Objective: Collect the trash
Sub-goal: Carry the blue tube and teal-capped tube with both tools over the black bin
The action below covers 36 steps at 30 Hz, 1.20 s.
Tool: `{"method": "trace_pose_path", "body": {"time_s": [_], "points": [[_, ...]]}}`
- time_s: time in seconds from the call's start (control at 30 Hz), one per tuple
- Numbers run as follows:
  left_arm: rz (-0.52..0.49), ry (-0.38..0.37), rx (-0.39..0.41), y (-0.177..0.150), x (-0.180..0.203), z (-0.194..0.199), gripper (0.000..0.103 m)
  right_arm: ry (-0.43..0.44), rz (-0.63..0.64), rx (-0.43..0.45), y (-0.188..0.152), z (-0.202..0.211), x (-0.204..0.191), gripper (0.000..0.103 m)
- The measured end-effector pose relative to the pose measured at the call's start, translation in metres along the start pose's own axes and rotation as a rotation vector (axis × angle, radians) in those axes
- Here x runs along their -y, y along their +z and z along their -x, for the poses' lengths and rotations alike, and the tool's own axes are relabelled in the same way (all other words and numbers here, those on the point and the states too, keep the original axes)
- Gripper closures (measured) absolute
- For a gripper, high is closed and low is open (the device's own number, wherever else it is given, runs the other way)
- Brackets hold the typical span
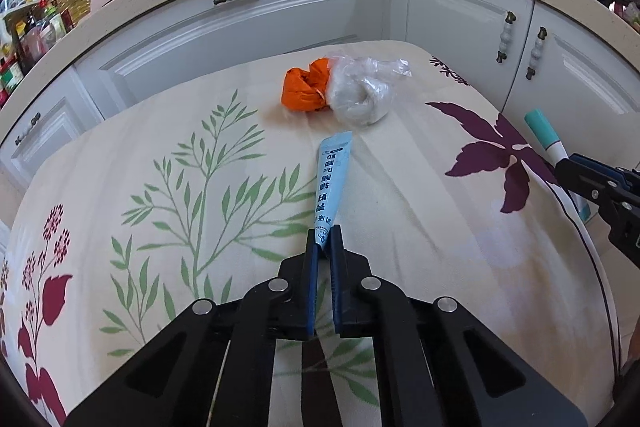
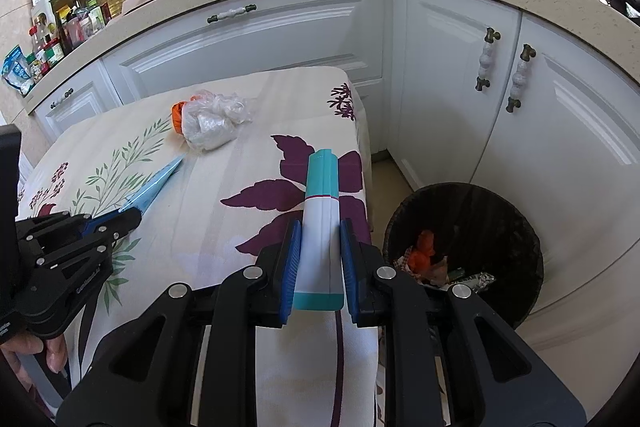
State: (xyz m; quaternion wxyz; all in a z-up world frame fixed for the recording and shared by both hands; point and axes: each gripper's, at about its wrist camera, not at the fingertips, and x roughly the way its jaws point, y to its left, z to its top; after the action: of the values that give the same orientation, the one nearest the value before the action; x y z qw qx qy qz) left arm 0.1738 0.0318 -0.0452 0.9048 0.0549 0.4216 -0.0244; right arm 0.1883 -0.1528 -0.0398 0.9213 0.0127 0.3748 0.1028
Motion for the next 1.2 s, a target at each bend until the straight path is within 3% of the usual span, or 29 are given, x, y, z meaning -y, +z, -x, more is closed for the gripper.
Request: {"method": "trace_pose_path", "body": {"time_s": [0.63, 1.2], "points": [[0.085, 0.007, 0.108, -0.006, 0.005, 0.047, 0.098, -0.030, -0.023, 0.065, -0.005, 0.033, 0.022, 0.083], [0.019, -0.098, 0.198, 0.024, 0.081, 0.067, 0.098, -0.138, -0.106, 0.126, -0.006, 0.060, 0.094, 0.083]]}}
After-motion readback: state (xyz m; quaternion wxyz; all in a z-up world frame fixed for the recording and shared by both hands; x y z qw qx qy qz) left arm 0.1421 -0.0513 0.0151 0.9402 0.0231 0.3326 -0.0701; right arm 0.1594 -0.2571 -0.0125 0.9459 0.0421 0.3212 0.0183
